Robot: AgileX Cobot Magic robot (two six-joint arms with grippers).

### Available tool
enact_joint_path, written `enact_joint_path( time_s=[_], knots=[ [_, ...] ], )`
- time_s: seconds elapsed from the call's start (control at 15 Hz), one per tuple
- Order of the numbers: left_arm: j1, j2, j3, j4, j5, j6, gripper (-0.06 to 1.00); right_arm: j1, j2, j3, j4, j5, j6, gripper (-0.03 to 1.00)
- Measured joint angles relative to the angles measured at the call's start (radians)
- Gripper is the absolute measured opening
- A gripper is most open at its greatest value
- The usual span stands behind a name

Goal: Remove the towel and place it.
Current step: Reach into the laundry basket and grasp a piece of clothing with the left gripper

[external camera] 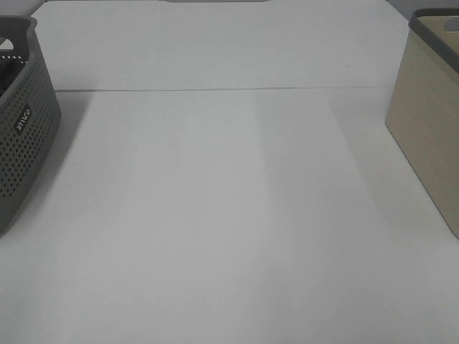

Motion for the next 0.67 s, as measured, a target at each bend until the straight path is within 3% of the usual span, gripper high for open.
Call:
enact_joint_path(
  time_s=[0.67],
  knots=[
    [0.000, 0.000, 0.000, 0.000, 0.000, 0.000, 0.68, 0.000, 0.000, 0.000, 0.000, 0.000, 0.000, 0.76]
  ],
)
